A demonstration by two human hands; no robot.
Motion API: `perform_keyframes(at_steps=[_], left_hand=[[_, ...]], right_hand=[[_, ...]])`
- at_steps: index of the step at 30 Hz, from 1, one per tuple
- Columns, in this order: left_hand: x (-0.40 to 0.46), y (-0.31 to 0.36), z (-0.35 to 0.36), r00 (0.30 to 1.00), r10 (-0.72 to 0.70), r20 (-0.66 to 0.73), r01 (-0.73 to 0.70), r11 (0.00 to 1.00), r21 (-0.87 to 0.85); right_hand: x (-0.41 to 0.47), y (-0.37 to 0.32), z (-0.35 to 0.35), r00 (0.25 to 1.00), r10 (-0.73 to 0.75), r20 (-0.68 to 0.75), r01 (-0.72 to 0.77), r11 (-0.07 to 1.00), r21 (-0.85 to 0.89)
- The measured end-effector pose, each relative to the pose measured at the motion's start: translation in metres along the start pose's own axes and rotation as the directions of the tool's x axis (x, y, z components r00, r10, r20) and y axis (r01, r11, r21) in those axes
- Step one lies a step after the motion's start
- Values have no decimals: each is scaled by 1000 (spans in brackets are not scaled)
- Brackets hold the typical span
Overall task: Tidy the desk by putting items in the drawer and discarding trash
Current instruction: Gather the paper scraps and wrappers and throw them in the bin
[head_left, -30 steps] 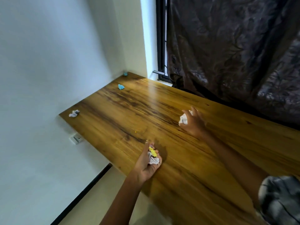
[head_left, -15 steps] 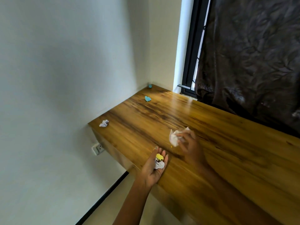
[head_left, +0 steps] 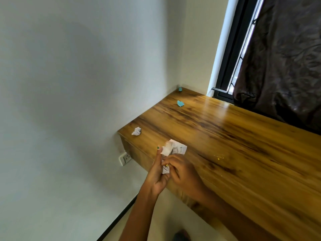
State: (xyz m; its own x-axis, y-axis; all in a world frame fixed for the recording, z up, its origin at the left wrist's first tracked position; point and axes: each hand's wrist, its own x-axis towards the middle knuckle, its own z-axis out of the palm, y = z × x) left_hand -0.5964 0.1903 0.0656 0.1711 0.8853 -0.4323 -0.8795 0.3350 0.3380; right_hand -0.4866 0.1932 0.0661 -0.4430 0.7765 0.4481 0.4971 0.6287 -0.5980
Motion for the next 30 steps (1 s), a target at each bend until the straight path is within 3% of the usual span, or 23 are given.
perform_keyframes(at_steps=[6,9,12,14,17,22,24,27,30], left_hand=[[15,41,-15,999,27,-35,-29,998,-56],[28,70,-22,991,116,-60,-125,976,-176],[37,106,-34,965,256,-58,-262,948,-178],[36,131,-41,945,324,-39,-326,936,-129],[42,165,-54,916,398,-47,-401,914,-63],[57,196,-63,919,375,-119,-383,922,-52],[65,199,-60,925,355,-133,-363,931,-39],[83,199,-50,946,286,-152,-293,956,-26],[101,193,-36,958,244,-154,-243,970,26]], right_hand=[[41,-7,17,998,-3,60,-5,991,135],[68,-11,24,994,-14,-108,32,986,166],[102,0,39,974,66,-219,-36,990,136],[126,12,56,982,126,-139,-120,991,53],[159,32,93,973,200,119,-188,977,-102],[180,58,139,949,81,304,12,956,-292],[182,64,136,947,58,315,49,946,-321],[187,76,126,977,84,193,-33,966,-255],[192,81,104,963,262,-56,-264,964,-33]])
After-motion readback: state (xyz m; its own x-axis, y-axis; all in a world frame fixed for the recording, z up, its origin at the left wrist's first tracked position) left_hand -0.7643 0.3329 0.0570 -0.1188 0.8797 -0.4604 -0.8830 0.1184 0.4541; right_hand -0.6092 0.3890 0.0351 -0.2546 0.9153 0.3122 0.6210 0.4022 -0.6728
